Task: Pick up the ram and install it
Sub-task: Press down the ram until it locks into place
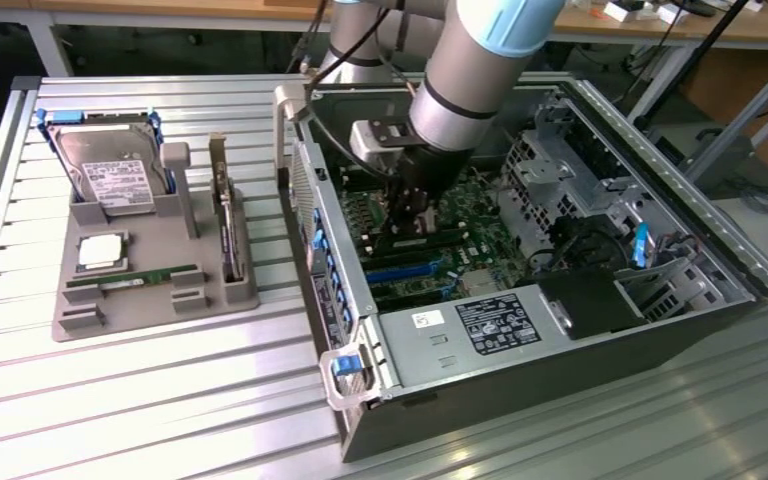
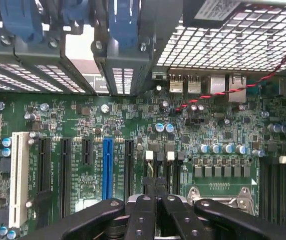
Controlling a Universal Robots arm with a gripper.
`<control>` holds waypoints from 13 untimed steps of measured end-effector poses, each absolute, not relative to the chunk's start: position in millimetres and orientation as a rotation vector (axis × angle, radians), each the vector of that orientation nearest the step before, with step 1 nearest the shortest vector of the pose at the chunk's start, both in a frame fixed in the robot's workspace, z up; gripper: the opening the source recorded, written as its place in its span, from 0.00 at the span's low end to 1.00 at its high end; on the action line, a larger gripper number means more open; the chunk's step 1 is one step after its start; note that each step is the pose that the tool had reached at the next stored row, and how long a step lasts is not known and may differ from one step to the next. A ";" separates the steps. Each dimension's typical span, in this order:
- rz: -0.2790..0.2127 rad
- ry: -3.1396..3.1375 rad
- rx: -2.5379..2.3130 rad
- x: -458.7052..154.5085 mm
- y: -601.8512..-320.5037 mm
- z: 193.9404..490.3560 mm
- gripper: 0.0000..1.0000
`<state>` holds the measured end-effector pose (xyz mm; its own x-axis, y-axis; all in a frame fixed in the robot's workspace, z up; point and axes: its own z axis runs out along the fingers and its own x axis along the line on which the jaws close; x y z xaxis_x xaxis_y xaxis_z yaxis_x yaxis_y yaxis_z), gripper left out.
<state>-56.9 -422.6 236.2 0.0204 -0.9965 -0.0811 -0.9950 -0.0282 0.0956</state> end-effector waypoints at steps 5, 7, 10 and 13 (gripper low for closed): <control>-0.197 -2.183 2.238 -57.3 -422.3 230.6 0.10; -0.194 -2.182 2.238 -57.2 -422.5 246.8 0.10; -0.198 -2.180 2.235 -34.3 -422.6 250.1 0.10; -0.207 -2.176 2.231 -4.3 -422.6 249.9 0.10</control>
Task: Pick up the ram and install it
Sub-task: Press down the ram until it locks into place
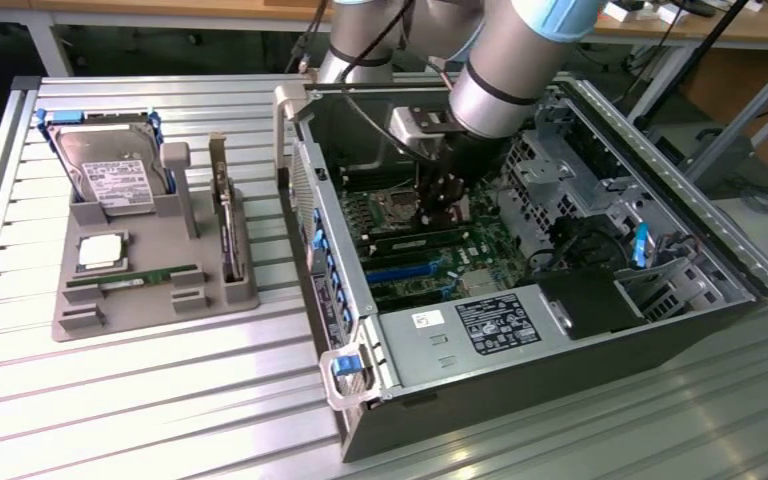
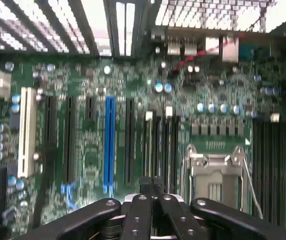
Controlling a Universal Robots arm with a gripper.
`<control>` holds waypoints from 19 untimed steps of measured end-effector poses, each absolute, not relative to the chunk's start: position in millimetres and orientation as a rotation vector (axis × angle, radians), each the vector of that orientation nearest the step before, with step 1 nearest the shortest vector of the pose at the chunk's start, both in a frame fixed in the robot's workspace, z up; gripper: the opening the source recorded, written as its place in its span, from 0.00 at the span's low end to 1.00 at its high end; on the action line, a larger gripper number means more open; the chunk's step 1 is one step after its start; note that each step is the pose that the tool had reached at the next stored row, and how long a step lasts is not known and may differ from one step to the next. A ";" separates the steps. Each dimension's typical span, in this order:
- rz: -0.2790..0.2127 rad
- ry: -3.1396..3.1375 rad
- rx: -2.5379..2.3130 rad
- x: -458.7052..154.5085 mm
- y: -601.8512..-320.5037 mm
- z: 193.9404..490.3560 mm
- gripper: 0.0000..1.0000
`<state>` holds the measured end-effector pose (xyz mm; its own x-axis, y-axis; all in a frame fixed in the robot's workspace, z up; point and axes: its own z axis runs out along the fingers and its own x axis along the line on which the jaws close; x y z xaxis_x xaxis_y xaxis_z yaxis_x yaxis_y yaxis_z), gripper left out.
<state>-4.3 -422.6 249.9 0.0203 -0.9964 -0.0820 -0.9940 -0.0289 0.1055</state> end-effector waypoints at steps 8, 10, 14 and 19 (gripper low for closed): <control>-0.235 -2.163 2.215 73.3 -422.6 249.8 0.10; -0.240 -2.161 2.212 85.7 -422.6 250.3 0.10; -0.239 -2.161 2.212 86.6 -422.6 268.4 0.10; -0.237 -2.160 2.211 87.2 -422.6 287.6 0.10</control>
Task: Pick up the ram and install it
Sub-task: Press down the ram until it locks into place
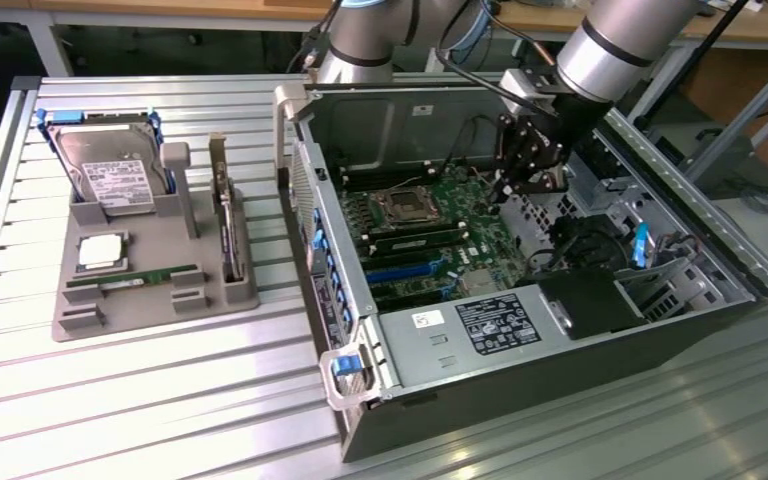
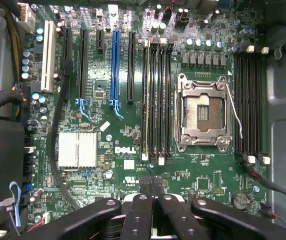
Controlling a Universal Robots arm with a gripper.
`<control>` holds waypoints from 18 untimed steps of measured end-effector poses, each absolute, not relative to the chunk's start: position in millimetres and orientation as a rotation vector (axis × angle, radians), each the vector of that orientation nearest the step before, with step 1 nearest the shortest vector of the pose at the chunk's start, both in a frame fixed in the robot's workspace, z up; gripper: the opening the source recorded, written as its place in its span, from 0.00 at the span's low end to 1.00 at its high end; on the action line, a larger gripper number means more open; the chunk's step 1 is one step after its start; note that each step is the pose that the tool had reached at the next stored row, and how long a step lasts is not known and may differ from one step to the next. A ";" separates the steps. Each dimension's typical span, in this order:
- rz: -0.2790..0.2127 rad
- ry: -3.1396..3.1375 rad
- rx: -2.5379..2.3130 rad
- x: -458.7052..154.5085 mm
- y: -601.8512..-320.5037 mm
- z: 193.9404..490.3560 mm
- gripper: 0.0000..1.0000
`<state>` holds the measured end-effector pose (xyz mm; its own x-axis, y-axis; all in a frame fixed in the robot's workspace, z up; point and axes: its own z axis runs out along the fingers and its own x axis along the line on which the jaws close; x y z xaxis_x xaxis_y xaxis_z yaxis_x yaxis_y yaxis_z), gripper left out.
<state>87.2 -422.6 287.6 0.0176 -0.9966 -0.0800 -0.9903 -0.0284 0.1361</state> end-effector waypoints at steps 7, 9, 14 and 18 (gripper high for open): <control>-0.237 -2.160 2.211 87.2 -422.6 287.7 0.10; -0.237 -2.160 2.211 87.2 -422.6 287.7 0.10; -0.238 -2.208 2.167 87.3 -422.6 287.7 0.10; -0.243 -2.352 2.025 87.3 -422.6 287.5 0.10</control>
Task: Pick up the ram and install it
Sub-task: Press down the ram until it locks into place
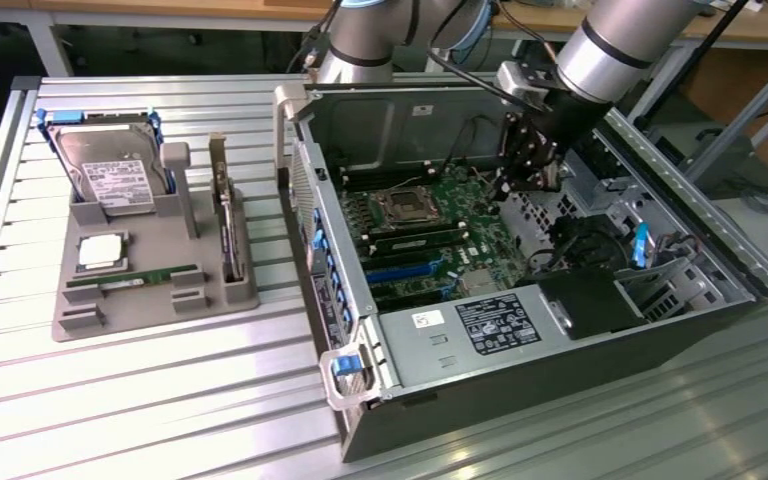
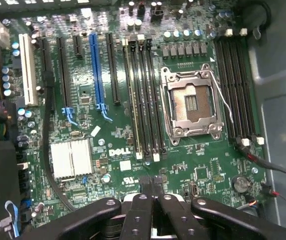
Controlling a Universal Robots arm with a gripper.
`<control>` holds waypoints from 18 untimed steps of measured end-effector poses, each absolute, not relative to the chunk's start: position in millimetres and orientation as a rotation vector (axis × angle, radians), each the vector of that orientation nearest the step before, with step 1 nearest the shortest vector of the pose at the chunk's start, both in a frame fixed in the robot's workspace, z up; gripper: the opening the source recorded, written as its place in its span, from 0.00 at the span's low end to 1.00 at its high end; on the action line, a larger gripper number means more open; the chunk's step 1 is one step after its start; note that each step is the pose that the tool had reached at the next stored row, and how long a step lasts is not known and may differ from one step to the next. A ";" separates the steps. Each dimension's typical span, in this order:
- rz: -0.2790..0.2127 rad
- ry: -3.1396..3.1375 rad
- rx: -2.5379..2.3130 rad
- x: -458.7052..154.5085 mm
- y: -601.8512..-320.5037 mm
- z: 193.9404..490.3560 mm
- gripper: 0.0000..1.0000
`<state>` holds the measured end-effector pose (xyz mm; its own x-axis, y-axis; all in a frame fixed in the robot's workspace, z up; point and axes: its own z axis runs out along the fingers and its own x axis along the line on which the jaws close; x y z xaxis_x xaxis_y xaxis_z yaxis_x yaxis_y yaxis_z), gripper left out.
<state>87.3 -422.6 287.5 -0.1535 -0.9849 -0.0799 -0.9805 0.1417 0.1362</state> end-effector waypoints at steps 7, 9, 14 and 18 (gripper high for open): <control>-0.246 -2.489 1.871 87.3 -422.6 287.1 0.10; -0.246 -2.509 1.847 87.3 -422.6 287.0 0.10; -0.248 -2.596 1.735 87.3 -422.6 286.6 0.10; -0.248 -2.666 1.637 87.3 -422.6 286.3 0.10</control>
